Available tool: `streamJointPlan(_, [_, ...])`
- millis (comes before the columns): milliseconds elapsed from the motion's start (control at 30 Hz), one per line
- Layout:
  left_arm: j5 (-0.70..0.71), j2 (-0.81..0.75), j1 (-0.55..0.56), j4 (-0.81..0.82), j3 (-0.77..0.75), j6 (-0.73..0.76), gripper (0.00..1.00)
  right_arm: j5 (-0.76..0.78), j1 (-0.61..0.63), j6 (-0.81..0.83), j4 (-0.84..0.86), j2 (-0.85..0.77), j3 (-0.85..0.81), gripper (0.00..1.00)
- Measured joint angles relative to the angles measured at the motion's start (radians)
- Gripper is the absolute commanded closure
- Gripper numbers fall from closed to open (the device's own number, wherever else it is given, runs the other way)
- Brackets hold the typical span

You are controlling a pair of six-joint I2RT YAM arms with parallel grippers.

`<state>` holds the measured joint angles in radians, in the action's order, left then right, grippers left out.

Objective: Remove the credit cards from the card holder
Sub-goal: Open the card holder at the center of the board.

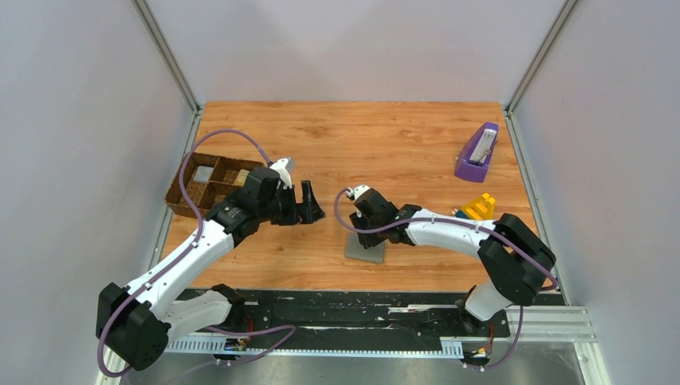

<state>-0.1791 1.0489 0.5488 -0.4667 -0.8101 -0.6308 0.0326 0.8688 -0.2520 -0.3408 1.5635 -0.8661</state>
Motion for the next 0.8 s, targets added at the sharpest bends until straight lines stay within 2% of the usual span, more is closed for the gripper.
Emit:
streamJointPlan(200, [0.0,0.0,0.0,0.0,0.0,-0.001,0.0,0.086,0.031,-0.011,-0.002,0.01,-0.007,1.0])
streamJointPlan(433, [-0.003,0.003,0.0,0.002,0.0,-0.005,0.0,0.107,0.032,-0.071,-0.022,0.01,-0.018,1.0])
streamJointPlan(800, [-0.015,0.027,0.0,0.023,0.017,-0.022,0.01,0.033,-0.011,-0.293,-0.127,0.007,-0.079,1.0])
